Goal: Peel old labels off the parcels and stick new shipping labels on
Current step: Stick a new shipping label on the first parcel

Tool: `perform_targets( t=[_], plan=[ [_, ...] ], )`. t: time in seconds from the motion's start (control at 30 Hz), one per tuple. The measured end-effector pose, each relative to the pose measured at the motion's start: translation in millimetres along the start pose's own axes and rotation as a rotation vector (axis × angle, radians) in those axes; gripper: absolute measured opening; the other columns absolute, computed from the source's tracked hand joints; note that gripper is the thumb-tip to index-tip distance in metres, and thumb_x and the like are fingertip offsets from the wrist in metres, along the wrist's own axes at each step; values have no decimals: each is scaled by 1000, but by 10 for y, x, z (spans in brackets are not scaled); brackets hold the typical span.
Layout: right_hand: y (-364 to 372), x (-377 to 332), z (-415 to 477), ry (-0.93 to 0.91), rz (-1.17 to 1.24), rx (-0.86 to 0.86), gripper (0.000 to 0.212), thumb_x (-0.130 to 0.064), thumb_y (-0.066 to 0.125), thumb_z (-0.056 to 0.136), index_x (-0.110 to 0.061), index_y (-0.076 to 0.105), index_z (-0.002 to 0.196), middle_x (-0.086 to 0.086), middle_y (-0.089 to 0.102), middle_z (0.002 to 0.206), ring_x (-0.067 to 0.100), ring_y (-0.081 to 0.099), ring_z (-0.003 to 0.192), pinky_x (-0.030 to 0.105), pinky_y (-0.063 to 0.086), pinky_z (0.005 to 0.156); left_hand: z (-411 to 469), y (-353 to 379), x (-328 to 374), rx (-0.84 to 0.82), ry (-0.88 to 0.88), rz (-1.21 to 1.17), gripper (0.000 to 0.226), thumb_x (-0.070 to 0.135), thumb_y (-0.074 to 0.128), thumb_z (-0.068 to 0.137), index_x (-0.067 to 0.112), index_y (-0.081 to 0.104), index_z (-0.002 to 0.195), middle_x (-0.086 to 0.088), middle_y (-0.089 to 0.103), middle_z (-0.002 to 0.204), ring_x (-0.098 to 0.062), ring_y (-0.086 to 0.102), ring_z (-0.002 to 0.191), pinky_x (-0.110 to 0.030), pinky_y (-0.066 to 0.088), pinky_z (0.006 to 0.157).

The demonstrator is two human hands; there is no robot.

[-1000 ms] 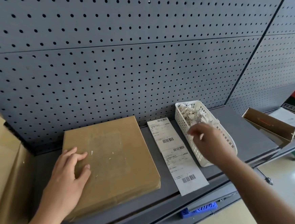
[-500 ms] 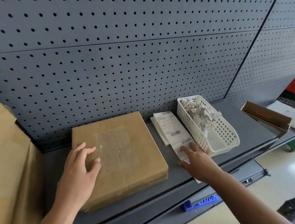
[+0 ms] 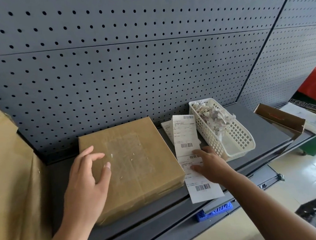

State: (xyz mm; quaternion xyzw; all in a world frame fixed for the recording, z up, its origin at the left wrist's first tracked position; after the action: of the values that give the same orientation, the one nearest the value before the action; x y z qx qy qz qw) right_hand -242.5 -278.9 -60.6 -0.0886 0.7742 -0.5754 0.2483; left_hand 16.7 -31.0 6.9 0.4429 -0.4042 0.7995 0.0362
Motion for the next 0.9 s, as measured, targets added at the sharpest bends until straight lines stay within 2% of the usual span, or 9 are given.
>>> perform_targets(
  t=[0.13, 0.23, 0.33, 0.47, 0.57, 0.63, 0.7, 0.77, 0.9],
  plan=[
    [-2, 19, 52, -21, 47, 37, 59, -46, 69, 87, -30, 46, 139, 3, 38, 145, 15, 59, 100, 32, 59, 83, -79, -14, 229, 25, 84, -48, 19, 30, 59, 96, 34, 58, 114, 23, 45, 143, 2, 40, 136, -21, 33, 96],
    [23, 56, 94, -24, 70, 52, 72, -47, 71, 86, -29, 37, 147, 3, 41, 146, 15, 61, 104, 35, 58, 85, -158, 76, 391, -5, 128, -55, 21, 34, 58, 96, 35, 57, 116, 24, 48, 142, 6, 40, 135, -16, 30, 102],
    [41, 79, 118, -43, 20, 33, 81, -55, 66, 87, -35, 23, 152, 5, 31, 151, 18, 61, 107, 35, 58, 83, -217, 208, 549, -38, 143, -52, 22, 38, 56, 95, 35, 58, 117, 25, 52, 136, 1, 44, 134, -8, 31, 102],
    [41, 108, 177, -87, 26, 3, 88, -58, 64, 86, -42, 8, 153, 2, 20, 158, 17, 62, 107, 34, 60, 78, -258, 397, 722, -69, 120, -34, 23, 44, 52, 94, 37, 58, 115, 33, 51, 131, 7, 44, 130, -5, 32, 99],
    [29, 121, 205, -80, 104, 59, 82, -49, 69, 87, -41, 18, 151, -2, 33, 151, 13, 63, 98, 35, 60, 76, -270, 543, 827, -84, 92, -29, 19, 40, 55, 95, 39, 58, 115, 35, 52, 129, 11, 45, 127, 2, 28, 96],
    [36, 133, 216, -72, 202, 99, 74, -41, 72, 86, -41, 28, 145, -6, 44, 141, 12, 63, 100, 38, 60, 78, -278, 641, 902, -89, 86, -30, 19, 38, 57, 96, 40, 58, 115, 33, 54, 128, 11, 46, 127, 0, 32, 95],
    [29, 149, 225, -71, 301, 132, 57, -31, 68, 90, -41, 36, 137, -9, 53, 130, 11, 64, 97, 39, 61, 74, -283, 743, 970, -106, 78, -18, 19, 38, 57, 96, 42, 57, 115, 34, 54, 128, 17, 44, 124, -6, 38, 91],
    [-29, 134, 206, -109, 377, 179, 41, -26, 59, 96, -40, 44, 132, -10, 58, 121, 9, 64, 89, 36, 62, 66, -273, 832, 1024, -136, 59, -10, 19, 41, 56, 97, 44, 56, 116, 36, 54, 127, 22, 43, 119, -6, 38, 88],
    [-371, 9, 114, -269, 590, 269, 27, -20, 56, 99, -33, 60, 123, -13, 59, 118, 2, 62, 82, 24, 57, 66, -155, 1004, 1090, -237, -44, -95, 27, 49, 55, 95, 45, 54, 122, 33, 56, 126, 12, 54, 115, -13, 44, 92]
  ],
)
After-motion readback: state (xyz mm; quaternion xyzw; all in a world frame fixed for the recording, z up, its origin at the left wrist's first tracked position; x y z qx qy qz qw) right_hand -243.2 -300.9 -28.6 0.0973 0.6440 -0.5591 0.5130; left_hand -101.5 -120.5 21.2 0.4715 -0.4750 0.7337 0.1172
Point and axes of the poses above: each hand's wrist, its own z-axis towards the middle knuckle, its own y-axis out of the palm, x = y × z, the point moved 3 cm from there along z, towards the middle knuckle
